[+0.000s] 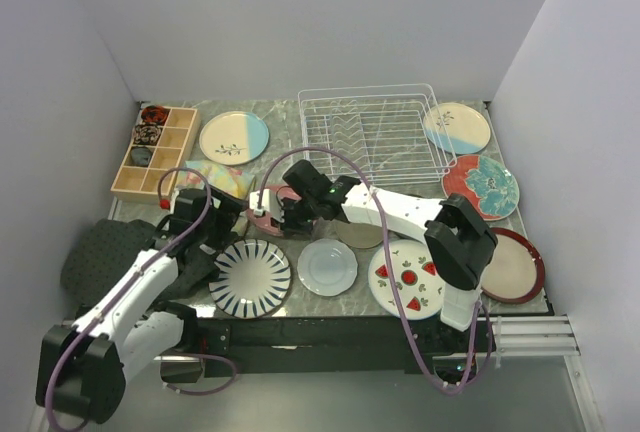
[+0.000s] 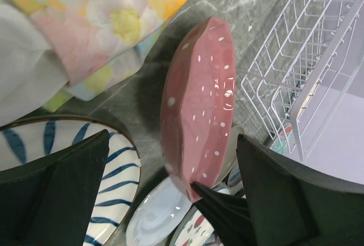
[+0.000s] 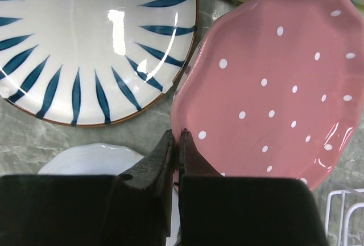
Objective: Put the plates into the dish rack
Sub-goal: Pass the plate from the right arm to the left
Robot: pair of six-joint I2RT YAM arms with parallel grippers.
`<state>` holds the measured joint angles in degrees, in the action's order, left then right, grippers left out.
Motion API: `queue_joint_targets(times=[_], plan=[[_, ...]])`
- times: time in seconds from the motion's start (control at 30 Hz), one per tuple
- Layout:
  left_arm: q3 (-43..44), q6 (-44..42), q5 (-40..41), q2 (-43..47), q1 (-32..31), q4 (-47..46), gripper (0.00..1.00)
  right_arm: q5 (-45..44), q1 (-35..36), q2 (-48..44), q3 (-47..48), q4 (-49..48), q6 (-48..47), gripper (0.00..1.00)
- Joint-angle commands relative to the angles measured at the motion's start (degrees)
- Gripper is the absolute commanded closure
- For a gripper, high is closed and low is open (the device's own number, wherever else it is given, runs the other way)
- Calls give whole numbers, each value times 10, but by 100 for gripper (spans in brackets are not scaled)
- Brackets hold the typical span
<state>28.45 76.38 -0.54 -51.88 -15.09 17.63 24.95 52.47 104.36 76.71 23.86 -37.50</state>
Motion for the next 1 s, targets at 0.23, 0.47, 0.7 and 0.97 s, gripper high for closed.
queue_joint_targets(times=[0.23, 0.47, 0.7, 0.97], plan=[[15, 3, -105, -136, 9, -121, 3, 21, -3, -76, -23, -78, 20, 100], [38, 3, -124, -182, 9, -148, 11, 41, -3, -84, -36, -108, 53, 100], [50, 1, -138, -191, 8, -156, 23, 54, -2, -82, -45, -137, 88, 100], [50, -6, -156, -172, 8, -161, 47, 54, -2, -91, -56, -169, 115, 100]])
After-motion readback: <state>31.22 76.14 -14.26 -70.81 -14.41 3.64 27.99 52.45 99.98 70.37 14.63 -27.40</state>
